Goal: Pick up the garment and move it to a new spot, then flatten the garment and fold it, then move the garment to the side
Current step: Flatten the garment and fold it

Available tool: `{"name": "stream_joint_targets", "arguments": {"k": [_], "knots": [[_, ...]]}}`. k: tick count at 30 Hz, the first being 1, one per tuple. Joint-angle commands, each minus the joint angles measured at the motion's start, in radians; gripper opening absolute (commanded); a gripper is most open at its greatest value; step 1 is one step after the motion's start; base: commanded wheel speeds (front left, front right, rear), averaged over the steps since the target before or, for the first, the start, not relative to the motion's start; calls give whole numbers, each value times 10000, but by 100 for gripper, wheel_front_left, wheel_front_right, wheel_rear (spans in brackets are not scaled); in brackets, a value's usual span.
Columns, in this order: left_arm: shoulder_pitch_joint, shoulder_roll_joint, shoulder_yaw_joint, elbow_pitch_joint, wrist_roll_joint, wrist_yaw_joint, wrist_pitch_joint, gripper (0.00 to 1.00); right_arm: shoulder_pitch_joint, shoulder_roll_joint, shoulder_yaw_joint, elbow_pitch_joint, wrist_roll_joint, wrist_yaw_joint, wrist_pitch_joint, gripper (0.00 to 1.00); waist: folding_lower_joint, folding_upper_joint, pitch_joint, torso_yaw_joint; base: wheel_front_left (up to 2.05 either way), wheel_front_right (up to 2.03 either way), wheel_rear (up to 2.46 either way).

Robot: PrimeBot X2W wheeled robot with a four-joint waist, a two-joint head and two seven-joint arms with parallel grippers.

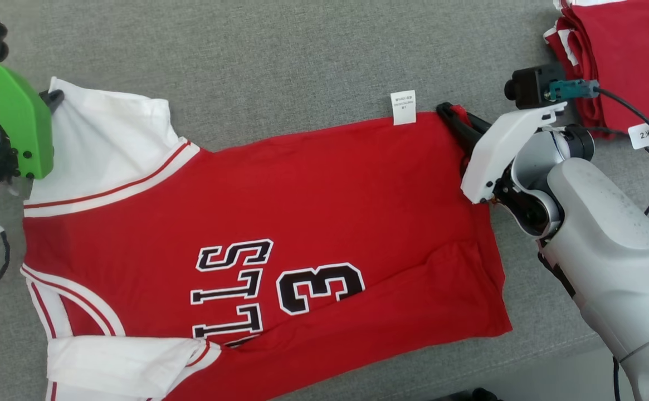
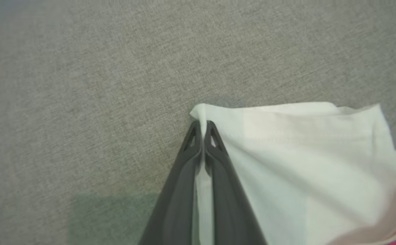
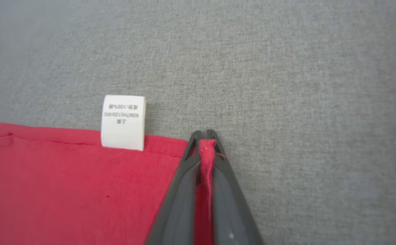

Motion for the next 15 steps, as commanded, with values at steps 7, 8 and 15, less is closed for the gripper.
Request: {"name": "stream_joint_targets", "arguments": {"k": [7,8,15], "knots": [[-30,218,-246,430,-233,25,-862,0,251,-30,6,920,148,-17,-1022,0,-1,0,-642,372,0,0,0],[-9,243,-287,415,-251,25,-1011,0,232,-3,27,1001,148,-17,-1193,0,-1,0,-731,405,0,0,0],[310,600,-761,40,-493,24,-1720,0,285,-3,243,1475,294,-16,-2071,0,-1,0,-1495,628,0,0,0]]}}
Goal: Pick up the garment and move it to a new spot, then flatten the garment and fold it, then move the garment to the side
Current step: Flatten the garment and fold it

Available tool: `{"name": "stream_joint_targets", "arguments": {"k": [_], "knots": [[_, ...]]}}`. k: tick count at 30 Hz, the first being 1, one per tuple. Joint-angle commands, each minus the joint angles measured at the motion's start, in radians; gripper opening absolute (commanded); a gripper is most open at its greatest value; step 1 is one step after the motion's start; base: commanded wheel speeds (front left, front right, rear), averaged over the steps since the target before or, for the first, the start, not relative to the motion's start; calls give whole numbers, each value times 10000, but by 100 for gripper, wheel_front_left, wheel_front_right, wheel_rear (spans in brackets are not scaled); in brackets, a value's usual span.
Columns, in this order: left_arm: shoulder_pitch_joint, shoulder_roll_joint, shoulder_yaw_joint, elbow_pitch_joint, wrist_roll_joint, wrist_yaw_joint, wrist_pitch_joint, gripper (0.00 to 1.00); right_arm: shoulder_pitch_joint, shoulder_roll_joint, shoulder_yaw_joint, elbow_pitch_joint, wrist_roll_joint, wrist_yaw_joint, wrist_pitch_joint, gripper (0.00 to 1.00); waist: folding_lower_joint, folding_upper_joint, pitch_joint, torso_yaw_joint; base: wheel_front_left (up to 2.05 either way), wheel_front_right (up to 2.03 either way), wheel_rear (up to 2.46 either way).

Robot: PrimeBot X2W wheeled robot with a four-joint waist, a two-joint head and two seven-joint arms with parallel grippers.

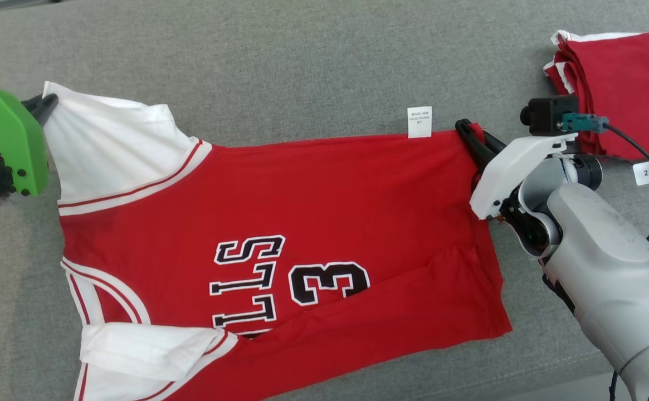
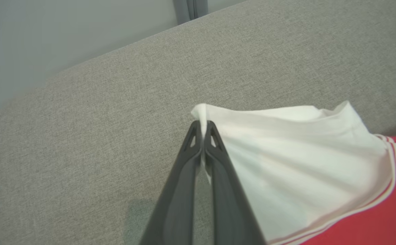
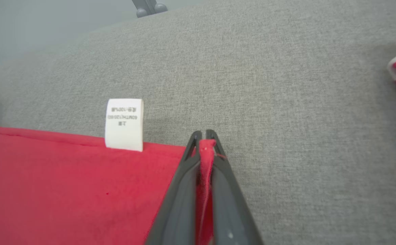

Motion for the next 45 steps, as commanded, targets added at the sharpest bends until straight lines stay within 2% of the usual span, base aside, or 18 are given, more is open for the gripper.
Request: {"name": "stream_joint_targets", "arguments": {"k": [1,3,8,16,24,29,34,39,45], "knots": [[192,152,-42,-118,-141,24,-161,0,167,-65,37,72,113,-18,-202,0,-1,0,-470,203,0,0,0],[408,163,-113,-445,-552,24,-331,0,257,-120,125,113,144,-18,-486,0,-1,0,-710,286,0,0,0],[948,608,-685,-1571,-1011,24,-350,0,498,-338,454,28,415,-18,-1050,0,-1,0,-1296,552,0,0,0],[1619,1428,-1490,-3289,-1571,24,181,0,792,-936,1212,-65,802,-16,-1033,0,-1,0,-1948,1020,0,0,0],[2482,2108,-1989,-4394,-2014,24,576,0,1031,-1470,2183,-238,1286,-16,-885,0,-1,0,-2356,1261,0,0,0],[3070,2321,-2207,-4897,-2501,66,877,0,1179,-1895,2785,-287,1535,-16,-695,0,-1,0,-2584,1389,0,0,0],[3543,2408,-2357,-5196,-3167,239,1331,0,1288,-2393,3505,-641,2010,-16,19,0,-1,0,-2760,1446,0,0,0],[3900,2352,-2510,-5330,-3793,447,1797,0,1086,-2985,4375,-1245,2229,-16,503,0,-1,0,-2829,1416,0,0,0],[4162,2288,-2678,-5288,-4426,611,2407,0,770,-3285,5087,-1325,2321,-16,699,0,-1,0,-2780,1337,0,0,0]]}}
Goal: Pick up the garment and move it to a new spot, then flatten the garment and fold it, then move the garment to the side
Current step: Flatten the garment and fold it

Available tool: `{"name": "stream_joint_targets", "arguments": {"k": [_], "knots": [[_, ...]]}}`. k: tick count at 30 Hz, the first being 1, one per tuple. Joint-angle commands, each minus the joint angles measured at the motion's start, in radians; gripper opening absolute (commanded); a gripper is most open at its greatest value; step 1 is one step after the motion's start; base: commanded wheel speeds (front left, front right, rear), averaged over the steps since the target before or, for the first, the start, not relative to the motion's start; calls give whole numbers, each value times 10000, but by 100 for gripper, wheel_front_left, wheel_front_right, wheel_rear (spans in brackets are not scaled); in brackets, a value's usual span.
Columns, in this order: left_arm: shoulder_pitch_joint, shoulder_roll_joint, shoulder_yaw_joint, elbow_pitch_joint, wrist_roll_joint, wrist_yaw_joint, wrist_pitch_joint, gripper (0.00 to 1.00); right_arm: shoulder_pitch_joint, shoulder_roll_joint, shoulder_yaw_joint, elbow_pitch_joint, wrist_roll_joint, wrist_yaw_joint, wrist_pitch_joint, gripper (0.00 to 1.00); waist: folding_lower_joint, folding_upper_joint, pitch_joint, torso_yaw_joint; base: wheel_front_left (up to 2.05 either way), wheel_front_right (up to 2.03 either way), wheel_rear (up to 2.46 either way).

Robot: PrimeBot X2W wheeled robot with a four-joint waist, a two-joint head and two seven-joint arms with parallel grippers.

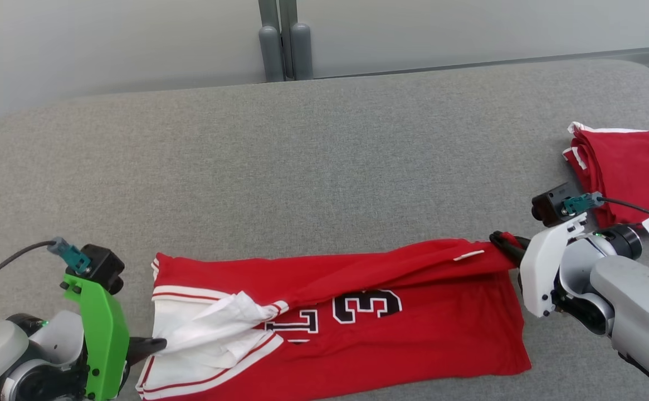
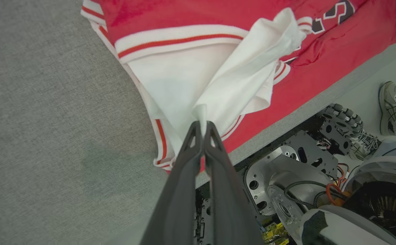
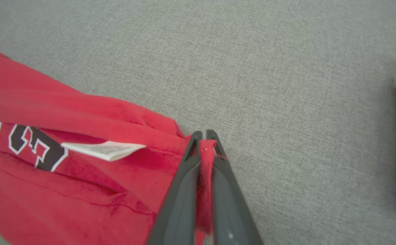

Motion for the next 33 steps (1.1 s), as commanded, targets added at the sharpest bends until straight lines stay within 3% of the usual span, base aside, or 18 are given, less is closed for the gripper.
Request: {"name": "stream_joint_targets", "arguments": {"k": [1,14,20,21,22,23,24,25,33], "knots": [[220,-49,-51,82,-264,61,193,0,-191,-174,312,-93,132,-15,143,0,1,0,26,-36,0,0,0],[381,-375,-356,446,-678,78,904,0,-662,-503,1888,-445,1121,-15,1655,0,1,0,64,-197,0,0,0],[434,-511,-460,528,-1045,80,1321,0,-926,-512,2099,-296,1125,-15,1656,0,1,0,85,-222,0,0,0],[451,-538,-490,557,-1068,127,1389,0,-927,-492,2123,-262,1179,-15,1675,15,1,0,80,-225,0,0,0],[458,-558,-520,606,-1063,168,1440,7,-922,-451,2152,-222,1234,-15,1706,39,1,0,74,-229,0,0,0],[447,-573,-540,644,-993,209,1455,49,-911,-422,2169,-192,1296,-15,1746,78,1,0,69,-232,0,0,0],[440,-586,-582,713,-895,245,1492,96,-885,-400,2190,-154,1368,-15,1816,100,1,0,64,-236,0,0,0],[443,-598,-617,775,-840,270,1503,100,-875,-390,2205,-134,1414,-15,1864,100,1,0,61,-240,0,0,0],[529,-648,-485,1195,-735,184,974,100,-690,-536,2319,-438,1579,-15,1824,100,1,0,-183,-276,0,0,0]]}}
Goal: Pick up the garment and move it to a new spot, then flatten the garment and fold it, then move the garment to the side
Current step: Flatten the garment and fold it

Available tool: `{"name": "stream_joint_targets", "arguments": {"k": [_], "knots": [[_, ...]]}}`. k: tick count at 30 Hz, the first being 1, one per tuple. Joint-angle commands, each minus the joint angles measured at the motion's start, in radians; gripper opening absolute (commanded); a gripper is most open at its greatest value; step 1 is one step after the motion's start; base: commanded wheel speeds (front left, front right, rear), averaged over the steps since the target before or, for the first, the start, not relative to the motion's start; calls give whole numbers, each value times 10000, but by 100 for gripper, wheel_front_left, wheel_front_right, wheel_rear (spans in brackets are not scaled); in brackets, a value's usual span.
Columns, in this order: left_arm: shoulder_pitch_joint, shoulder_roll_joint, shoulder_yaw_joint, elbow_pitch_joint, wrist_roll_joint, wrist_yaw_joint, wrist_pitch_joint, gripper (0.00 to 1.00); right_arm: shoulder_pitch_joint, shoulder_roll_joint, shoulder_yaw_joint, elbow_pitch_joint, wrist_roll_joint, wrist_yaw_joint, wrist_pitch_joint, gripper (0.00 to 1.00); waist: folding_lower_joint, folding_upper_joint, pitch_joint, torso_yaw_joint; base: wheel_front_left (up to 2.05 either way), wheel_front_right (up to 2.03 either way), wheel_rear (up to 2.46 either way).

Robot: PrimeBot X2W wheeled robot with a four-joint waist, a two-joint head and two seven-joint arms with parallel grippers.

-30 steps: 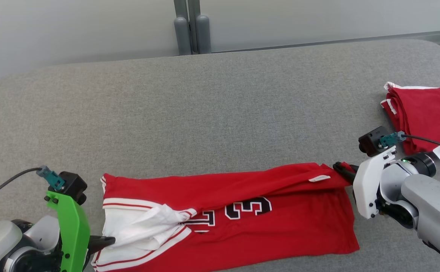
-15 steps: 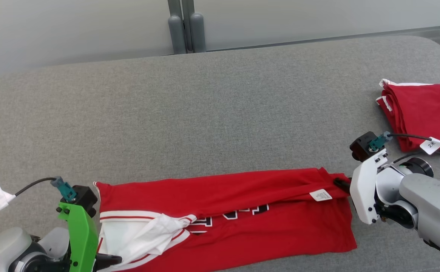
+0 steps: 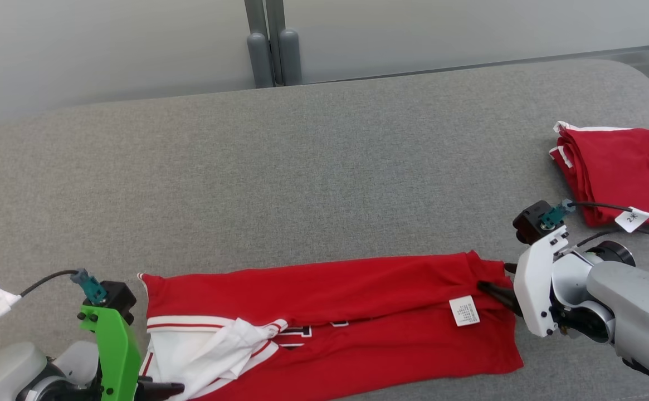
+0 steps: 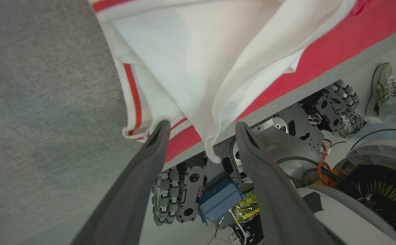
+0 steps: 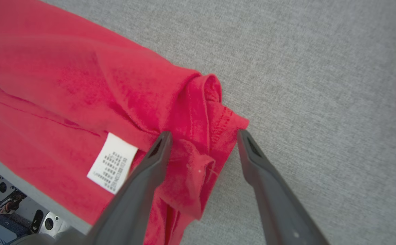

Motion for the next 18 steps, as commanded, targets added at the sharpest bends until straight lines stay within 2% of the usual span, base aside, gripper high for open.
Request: {"name": "stream_joint_targets", "arguments": {"k": [1,5,9,11,14,18], "knots": [[88,86,168,-9,13,-58,-220,100,109,-138,9,-21,39,-15,-131,100,1,-1,-135,1,0,0,0],[0,333,563,-201,442,-94,-1277,100,179,-390,-115,-213,254,-15,-574,100,1,-1,-429,14,0,0,0],[246,688,1019,-520,1157,331,-2900,100,376,-737,-566,-417,374,-15,-1632,100,1,-1,-720,51,0,0,0],[429,869,1151,-748,1586,709,-3730,100,510,-833,-926,-520,388,-15,-2500,100,1,-1,-851,79,0,0,0],[707,1039,1617,-1039,2257,1551,-5441,100,831,-925,-1641,-476,342,-15,-4058,100,1,-1,-933,134,0,0,0],[1319,966,2213,-1289,2652,2592,-7559,100,1296,-680,-2735,-404,352,-13,-5095,100,1,-1,-1008,185,0,0,0]]}}
